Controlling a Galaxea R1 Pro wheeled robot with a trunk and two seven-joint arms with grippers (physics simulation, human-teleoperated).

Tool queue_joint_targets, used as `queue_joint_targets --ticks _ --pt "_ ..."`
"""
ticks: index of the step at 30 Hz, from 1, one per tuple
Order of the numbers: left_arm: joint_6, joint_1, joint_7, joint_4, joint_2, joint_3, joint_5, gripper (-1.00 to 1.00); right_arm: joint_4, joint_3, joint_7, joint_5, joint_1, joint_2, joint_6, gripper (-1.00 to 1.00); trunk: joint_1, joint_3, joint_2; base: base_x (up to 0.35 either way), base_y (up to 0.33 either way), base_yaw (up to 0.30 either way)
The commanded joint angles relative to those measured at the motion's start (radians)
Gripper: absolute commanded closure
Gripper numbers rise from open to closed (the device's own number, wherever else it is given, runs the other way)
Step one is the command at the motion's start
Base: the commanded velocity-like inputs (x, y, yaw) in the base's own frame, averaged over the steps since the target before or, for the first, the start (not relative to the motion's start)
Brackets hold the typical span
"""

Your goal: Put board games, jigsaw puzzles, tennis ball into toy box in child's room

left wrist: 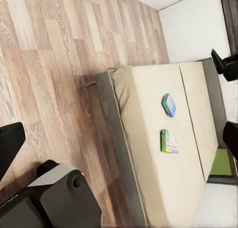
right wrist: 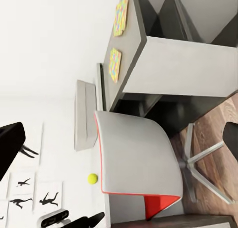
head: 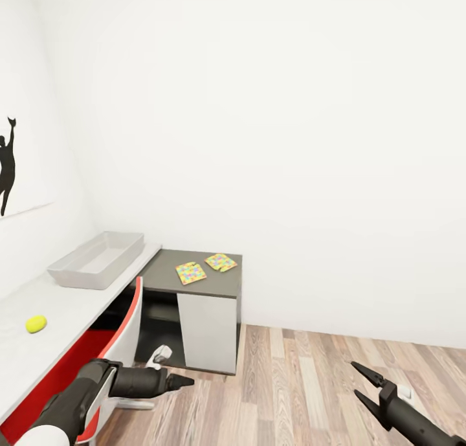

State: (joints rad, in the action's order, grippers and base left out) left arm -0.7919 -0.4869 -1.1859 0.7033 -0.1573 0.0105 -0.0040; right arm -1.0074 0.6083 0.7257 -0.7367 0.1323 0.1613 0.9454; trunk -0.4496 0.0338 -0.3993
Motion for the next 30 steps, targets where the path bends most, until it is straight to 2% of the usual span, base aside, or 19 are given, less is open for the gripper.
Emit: queue_joint_targets --ticks 1,3,7,12,17,21,30 --pt "-0.015 0.000 -0.014 0.001 -0.001 0.001 0.000 -1.00 0.001 0.002 0.011 0.003 0.001 0.000 0.006 -1.00 0.000 0.000 -0.001 0.000 0.000 -0.276" --pt "-0.025 0.000 -0.020 0.001 -0.003 0.002 0.002 -1.00 0.001 0.001 0.016 0.002 0.001 -0.001 0.007 -1.00 0.000 0.001 -0.001 0.000 0.000 -0.277" --pt "-0.056 -0.001 -0.033 0.001 -0.027 0.002 0.006 -1.00 -0.001 0.001 0.023 0.002 0.001 -0.001 0.009 -1.00 0.000 0.002 -0.001 0.000 0.000 -0.277" --pt "-0.066 -0.001 -0.091 0.001 -0.050 0.001 0.007 -1.00 -0.001 0.002 0.049 0.001 0.001 0.004 0.011 -1.00 0.000 0.004 -0.001 0.000 0.000 -0.277" --pt "-0.062 0.000 -0.170 0.001 -0.059 0.001 0.005 -1.00 0.002 0.002 0.113 0.003 0.001 0.005 0.011 -1.00 0.000 0.004 -0.001 0.000 0.000 -0.279" --pt "-0.058 0.000 -0.222 0.001 -0.064 0.001 0.004 -1.00 0.002 0.001 0.133 0.004 0.001 0.006 0.010 -1.00 0.000 0.004 -0.001 0.000 0.000 -0.279" --pt "-0.056 0.001 -0.244 0.001 -0.066 0.000 0.004 -1.00 0.004 0.002 0.142 0.003 0.001 0.006 0.010 -1.00 0.000 0.004 -0.001 -0.099 0.068 -0.280"
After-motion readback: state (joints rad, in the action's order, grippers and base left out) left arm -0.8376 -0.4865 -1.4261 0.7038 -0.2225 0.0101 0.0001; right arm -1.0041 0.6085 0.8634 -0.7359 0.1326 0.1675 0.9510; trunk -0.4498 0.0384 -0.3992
